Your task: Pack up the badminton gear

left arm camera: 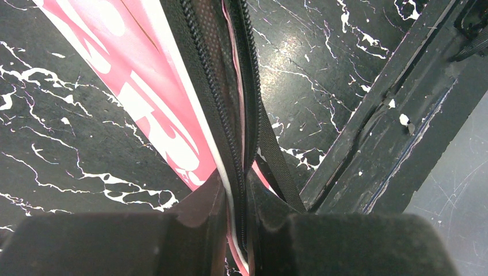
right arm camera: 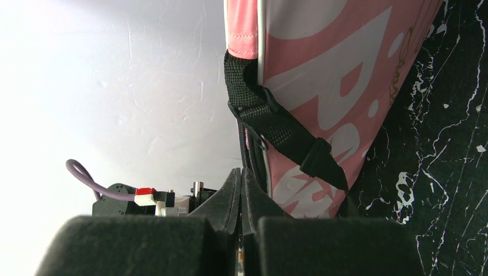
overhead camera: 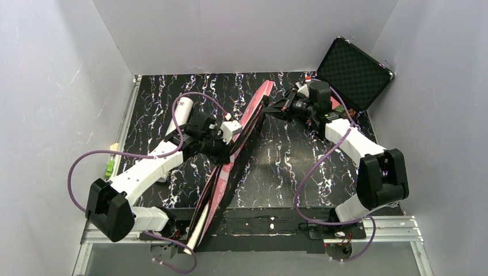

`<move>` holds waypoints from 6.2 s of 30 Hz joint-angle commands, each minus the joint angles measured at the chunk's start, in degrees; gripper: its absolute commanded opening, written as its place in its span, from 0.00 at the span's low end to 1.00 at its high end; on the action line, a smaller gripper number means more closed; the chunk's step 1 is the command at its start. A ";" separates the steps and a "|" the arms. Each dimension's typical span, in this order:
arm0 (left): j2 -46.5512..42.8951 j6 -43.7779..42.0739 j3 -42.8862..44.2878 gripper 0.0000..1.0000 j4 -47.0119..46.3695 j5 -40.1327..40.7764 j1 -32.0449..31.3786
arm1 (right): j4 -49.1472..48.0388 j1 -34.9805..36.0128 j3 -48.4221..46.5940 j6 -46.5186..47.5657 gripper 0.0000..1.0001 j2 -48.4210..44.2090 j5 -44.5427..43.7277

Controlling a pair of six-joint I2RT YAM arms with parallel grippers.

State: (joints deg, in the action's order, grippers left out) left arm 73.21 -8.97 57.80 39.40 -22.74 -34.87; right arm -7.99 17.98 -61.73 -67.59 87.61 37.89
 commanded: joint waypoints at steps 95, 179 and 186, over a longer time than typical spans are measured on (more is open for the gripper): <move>-1.35 -2.29 2.82 0.00 -1.25 -3.49 0.24 | 2.39 -0.03 -2.39 3.11 0.01 -1.38 2.05; 18.00 -1.09 22.23 0.03 1.23 -21.19 7.28 | 1.91 23.16 2.87 -0.20 0.01 -3.03 2.00; 18.11 4.13 22.43 0.00 -2.58 -20.91 7.85 | 1.57 23.16 3.61 -0.46 0.01 -3.79 1.33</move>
State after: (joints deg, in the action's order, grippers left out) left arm 90.63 -7.20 79.46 41.98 -48.03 -27.86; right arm 0.34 40.01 -57.21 -67.55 86.59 34.44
